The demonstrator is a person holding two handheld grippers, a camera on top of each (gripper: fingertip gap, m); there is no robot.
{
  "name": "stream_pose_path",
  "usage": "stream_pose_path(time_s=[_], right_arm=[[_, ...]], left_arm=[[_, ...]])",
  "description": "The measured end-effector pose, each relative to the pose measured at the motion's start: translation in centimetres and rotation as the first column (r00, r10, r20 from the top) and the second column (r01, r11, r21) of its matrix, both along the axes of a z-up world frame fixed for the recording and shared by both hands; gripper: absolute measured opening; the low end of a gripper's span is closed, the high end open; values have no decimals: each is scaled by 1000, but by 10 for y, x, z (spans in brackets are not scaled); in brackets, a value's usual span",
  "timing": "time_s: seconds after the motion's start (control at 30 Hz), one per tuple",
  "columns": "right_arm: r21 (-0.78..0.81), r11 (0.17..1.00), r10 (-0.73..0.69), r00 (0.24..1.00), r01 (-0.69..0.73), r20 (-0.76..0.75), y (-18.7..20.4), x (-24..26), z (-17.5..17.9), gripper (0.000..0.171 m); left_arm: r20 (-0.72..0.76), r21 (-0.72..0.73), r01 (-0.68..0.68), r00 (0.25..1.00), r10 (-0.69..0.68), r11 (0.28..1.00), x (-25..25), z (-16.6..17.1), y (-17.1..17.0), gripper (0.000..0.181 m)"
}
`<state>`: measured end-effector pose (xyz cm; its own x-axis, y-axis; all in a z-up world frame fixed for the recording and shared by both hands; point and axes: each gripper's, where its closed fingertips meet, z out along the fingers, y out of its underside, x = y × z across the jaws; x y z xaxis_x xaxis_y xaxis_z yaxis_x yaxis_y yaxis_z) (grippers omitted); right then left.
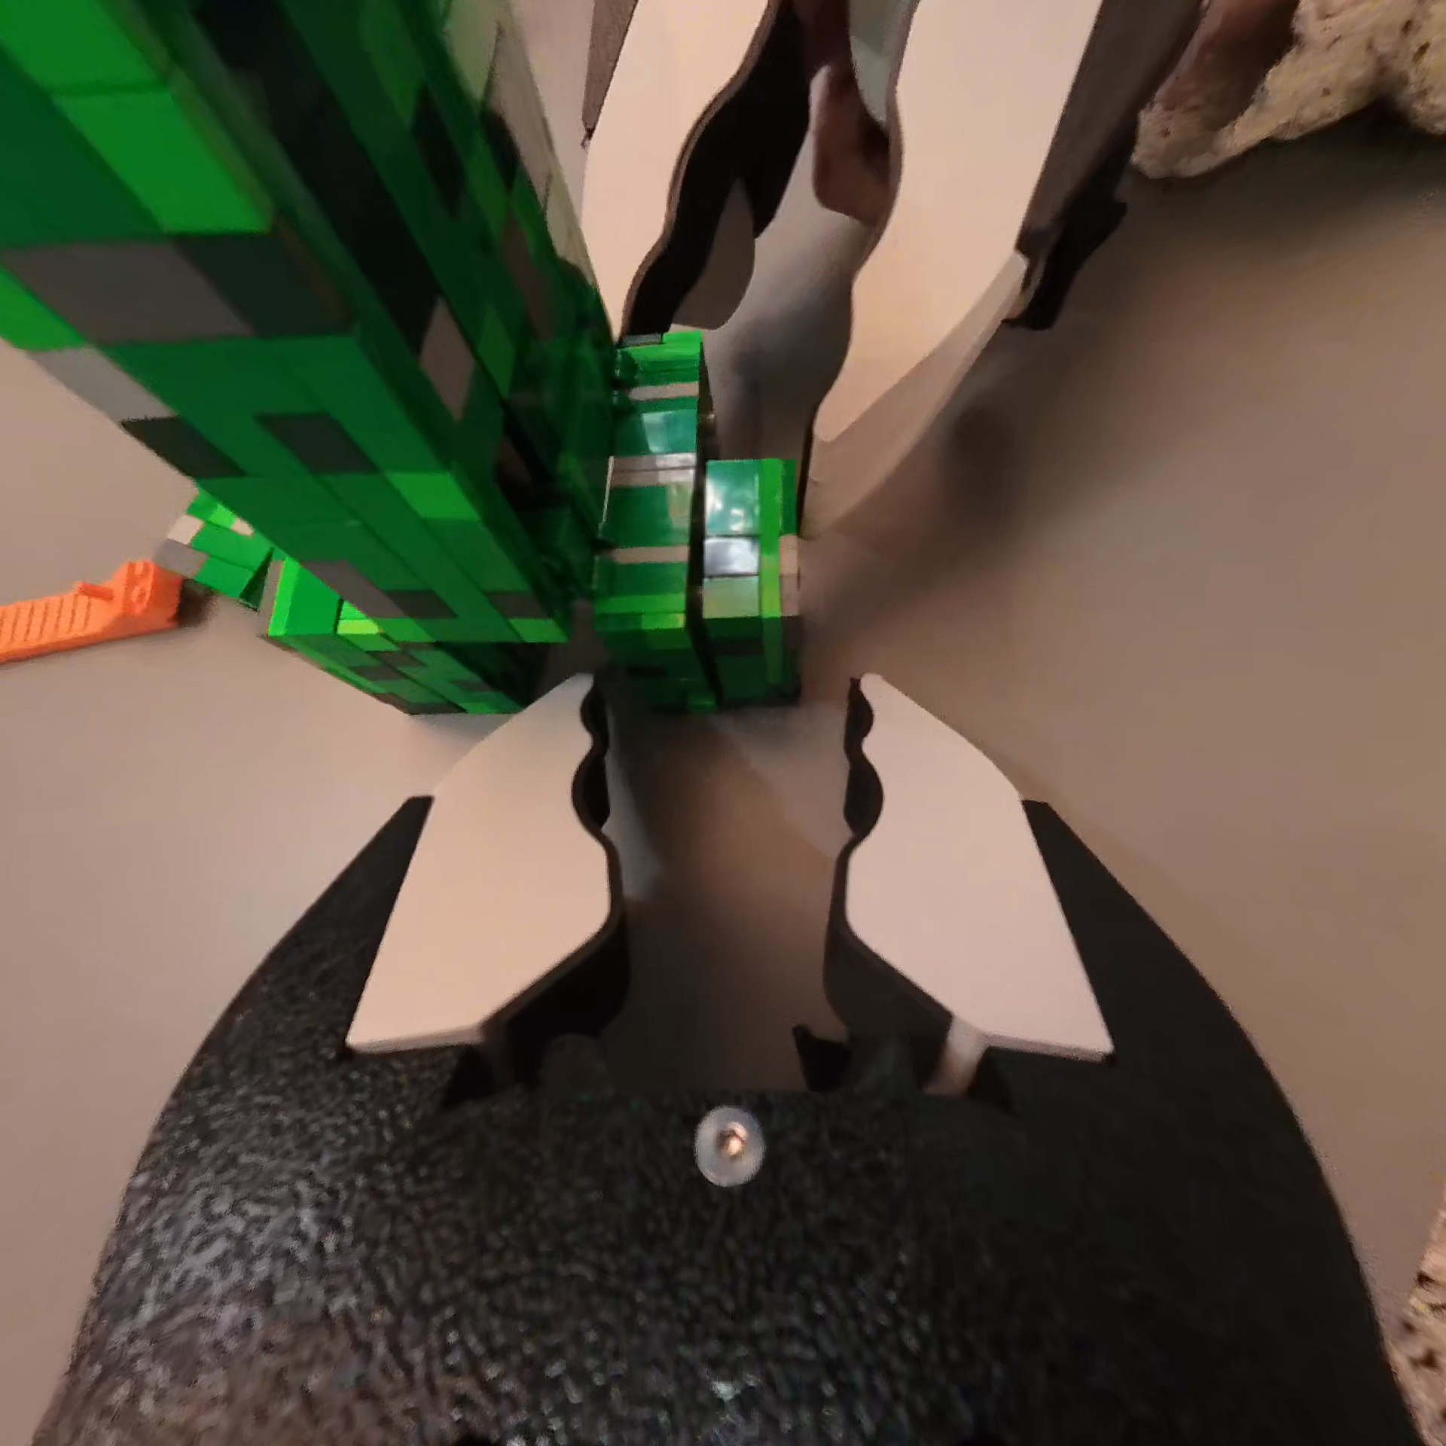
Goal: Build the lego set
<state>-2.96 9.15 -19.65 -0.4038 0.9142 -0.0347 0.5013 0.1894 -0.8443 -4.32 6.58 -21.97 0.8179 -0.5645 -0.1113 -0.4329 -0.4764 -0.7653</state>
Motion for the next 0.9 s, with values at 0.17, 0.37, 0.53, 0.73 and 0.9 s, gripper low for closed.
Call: stream_pose_path(time_s=[0.17, 0.37, 0.53, 0.73, 0.9], right_arm=[[10, 1000, -18, 1000, 17, 19, 0, -1, -3, 50], [55, 998, -30, 999, 28, 34, 0, -1, -8, 51], [54, 998, -32, 999, 30, 40, 0, -1, -9, 52], [45, 998, -34, 998, 31, 47, -1, -1, -10, 52], [42, 999, -30, 998, 27, 52, -1, -1, -10, 52]], left_arm=[[12, -13, 2, 1000, -2, 1000, 0, -1, 1, 56], [3, -4, -8, 1000, 8, 1000, -2, 0, 5, 54], [-8, 8, -1, 1000, 1, 1000, -1, 0, 5, 53], [-21, 21, 6, 1000, -6, 1000, -1, 1, 8, 49], [-37, 35, 8, 999, -7, 999, 0, 1, 9, 43]])
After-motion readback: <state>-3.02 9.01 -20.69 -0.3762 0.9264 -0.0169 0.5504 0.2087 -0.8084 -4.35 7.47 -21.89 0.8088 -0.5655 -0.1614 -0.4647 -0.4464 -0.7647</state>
